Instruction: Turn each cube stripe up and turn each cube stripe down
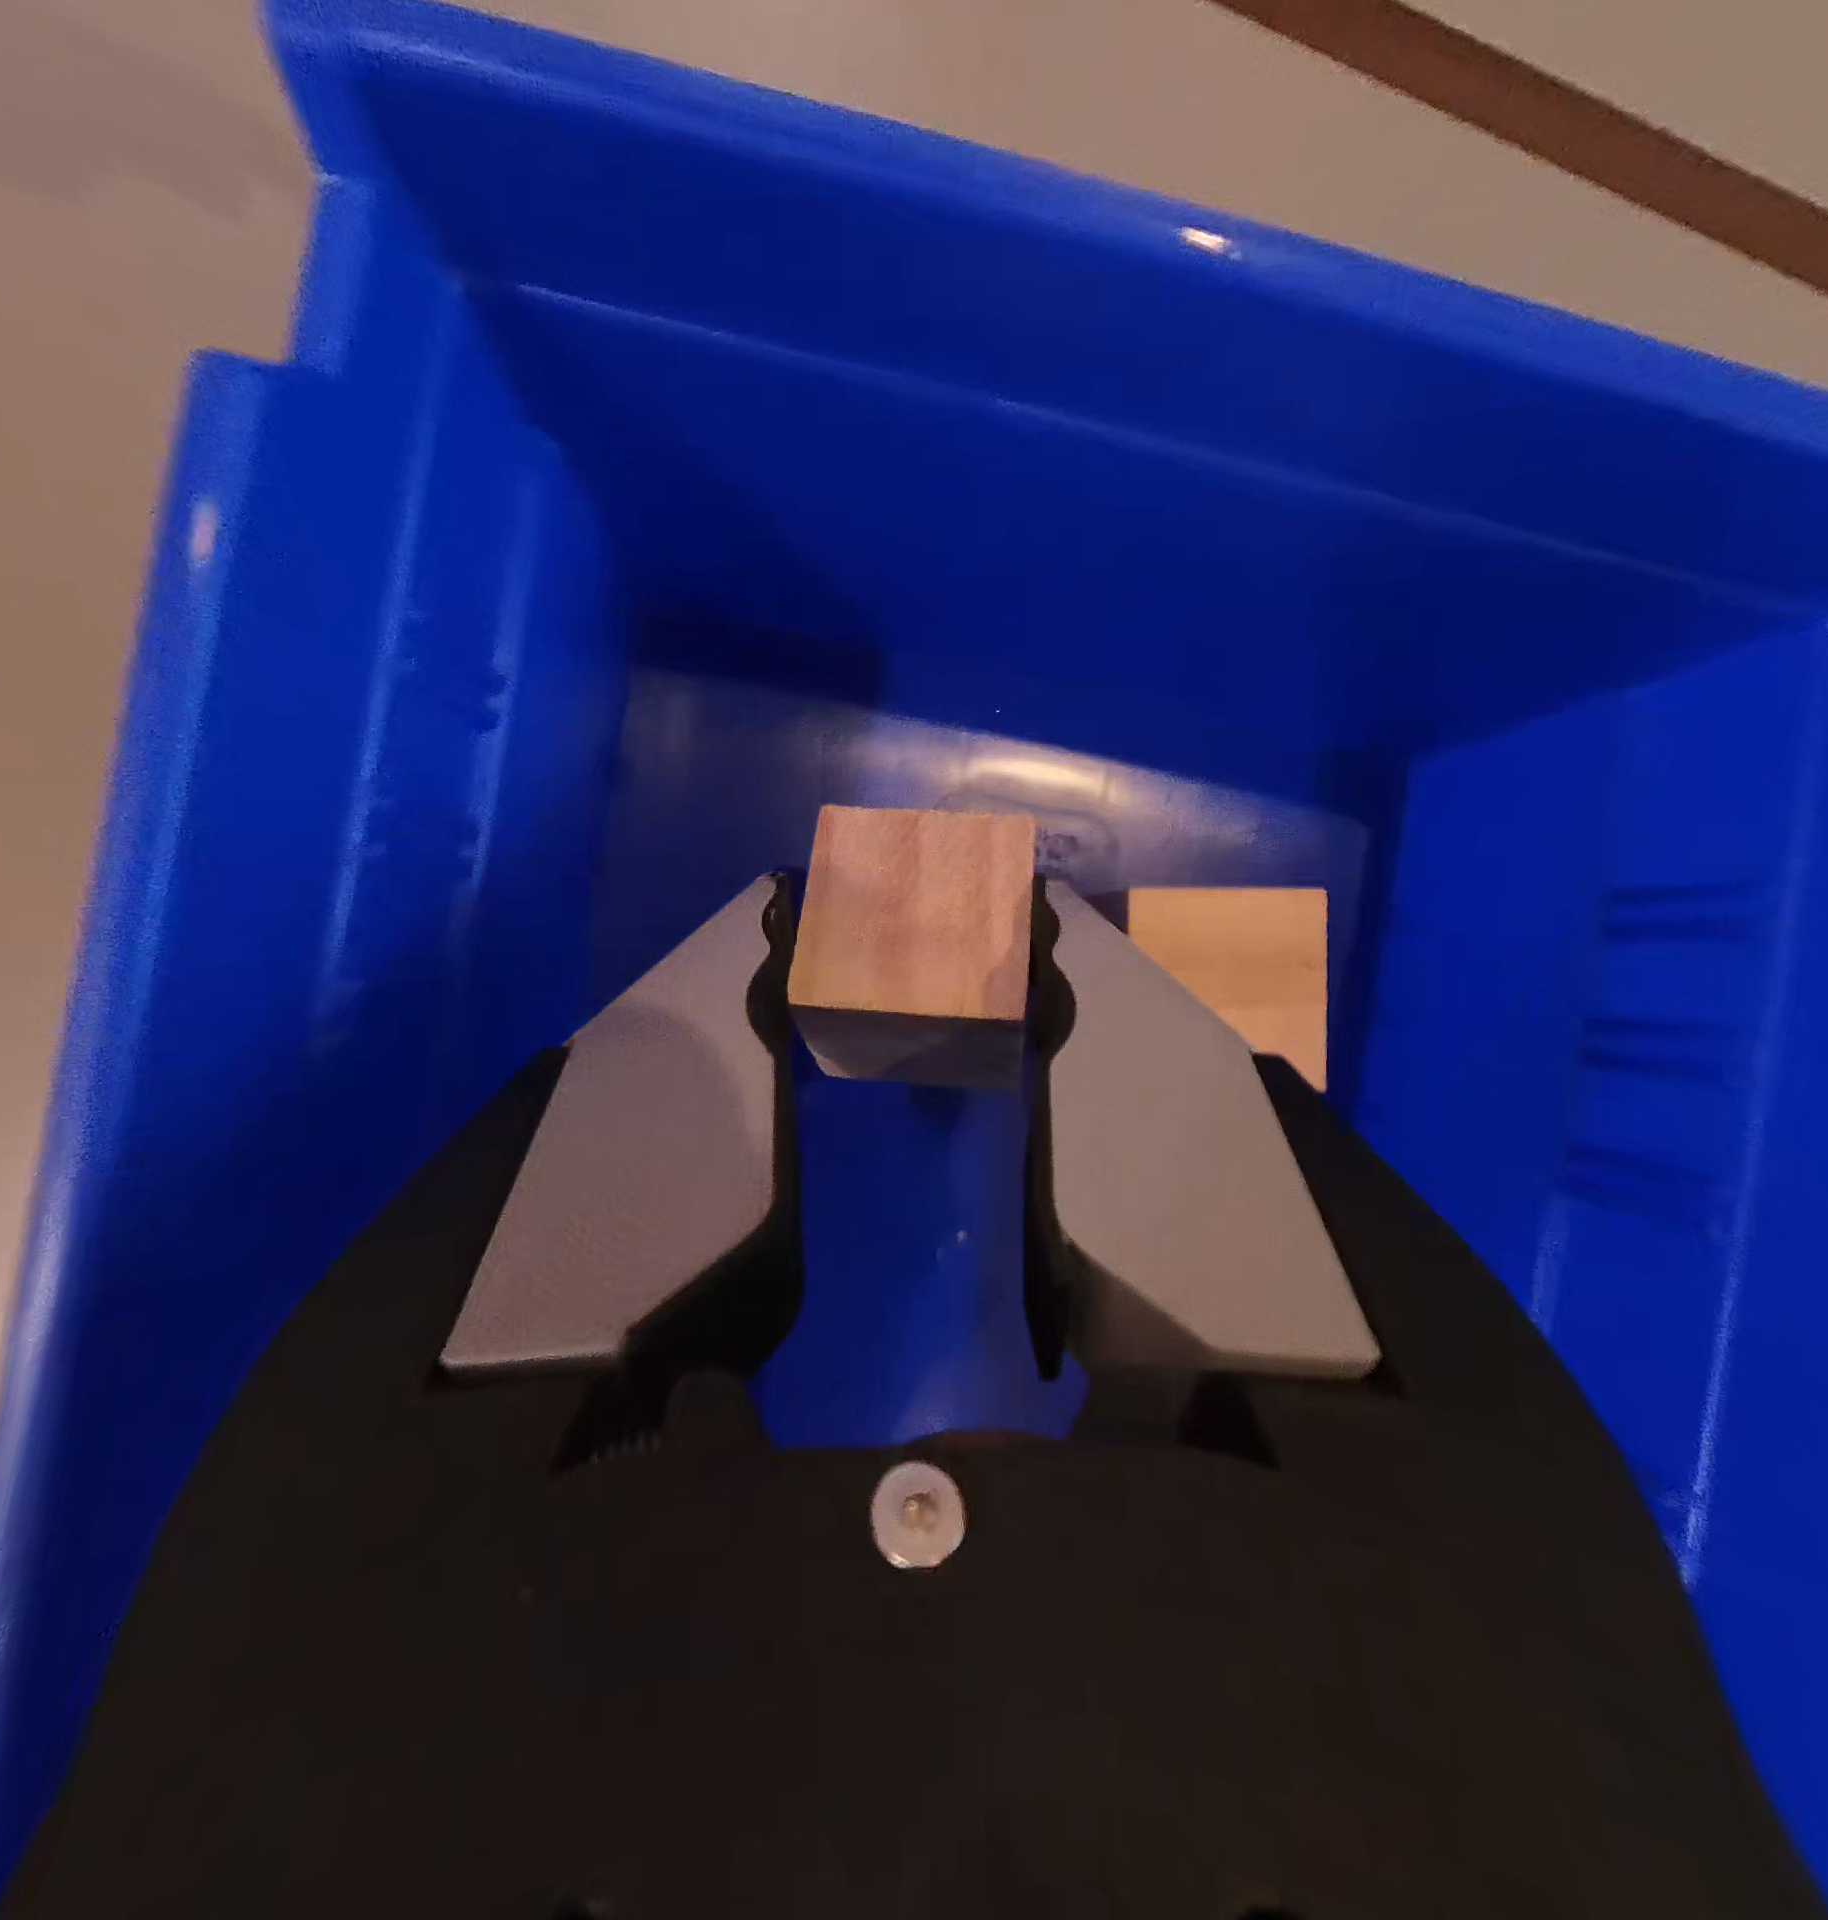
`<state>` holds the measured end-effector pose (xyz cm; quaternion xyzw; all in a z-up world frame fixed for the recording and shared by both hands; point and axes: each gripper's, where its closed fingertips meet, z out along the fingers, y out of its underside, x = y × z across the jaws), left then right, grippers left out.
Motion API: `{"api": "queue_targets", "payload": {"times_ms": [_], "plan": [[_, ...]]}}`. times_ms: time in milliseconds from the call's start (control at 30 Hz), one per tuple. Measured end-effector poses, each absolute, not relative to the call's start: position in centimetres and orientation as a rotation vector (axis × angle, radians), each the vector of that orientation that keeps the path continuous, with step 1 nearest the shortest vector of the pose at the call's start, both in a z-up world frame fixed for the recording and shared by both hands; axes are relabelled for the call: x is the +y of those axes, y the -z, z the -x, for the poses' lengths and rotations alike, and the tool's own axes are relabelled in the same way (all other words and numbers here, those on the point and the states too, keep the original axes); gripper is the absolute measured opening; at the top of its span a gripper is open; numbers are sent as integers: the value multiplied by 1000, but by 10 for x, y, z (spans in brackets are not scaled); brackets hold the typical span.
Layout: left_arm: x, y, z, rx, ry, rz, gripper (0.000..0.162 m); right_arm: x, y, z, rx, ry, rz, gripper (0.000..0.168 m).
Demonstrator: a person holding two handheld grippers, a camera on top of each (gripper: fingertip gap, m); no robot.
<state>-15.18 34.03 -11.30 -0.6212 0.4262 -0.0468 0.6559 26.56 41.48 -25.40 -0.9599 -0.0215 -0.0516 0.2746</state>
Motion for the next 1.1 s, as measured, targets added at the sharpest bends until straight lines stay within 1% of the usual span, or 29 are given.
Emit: {"api": "queue_targets", "payload": {"times_ms": [67, 133, 267, 367, 467, 600, 667, 733, 833, 900, 967, 1067, 1100], "plan": [[343, 117, 153, 956, 159, 1436, 4, 420, 258, -269, -21, 129, 2592, 43], [345, 119, 152, 953, 190, 1443, 4, 419, 255, -267, -19, 104, 2608, 46], [348, 124, 152, 977, 154, 1449, 6, 412, 228, -267, -71, 169, 2528, 43], [346, 123, 149, 971, 184, 1455, 6, 399, 211, -264, -89, 173, 2500, 47], [344, 122, 151, 959, 199, 1472, 7, 387, 169, -239, -97, 54, 2346, 48], [357, 121, 180, 871, 169, 1535, 9, 348, 113, -165, -235, -184, 2104, 49], [365, 124, 199, 818, 208, 1602, 18, 319, 100, -121, -354, -296, 2013, 50], [372, 129, 214, 795, 242, 1666, 30, 289, 102, -83, -480, -370, 1982, 52], [389, 130, 229, 834, 180, 1722, 35, 250, 114, -48, -646, -416, 1970, 54], [408, 139, 234, 899, 138, 1822, 39, 238, 112, -40, -666, -431, 1943, 54], [424, 163, 232, 1029, 164, 1974, 50, 230, 102, -37, -658, -473, 1900, 53], [428, 196, 221, 1389, 250, 2077, 49, 223, 93, -41, -654, -492, 1875, 53], [428, 202, 220, 1515, 249, 2056, 53, 220, 92, -43, -651, -504, 1864, 52]]}}
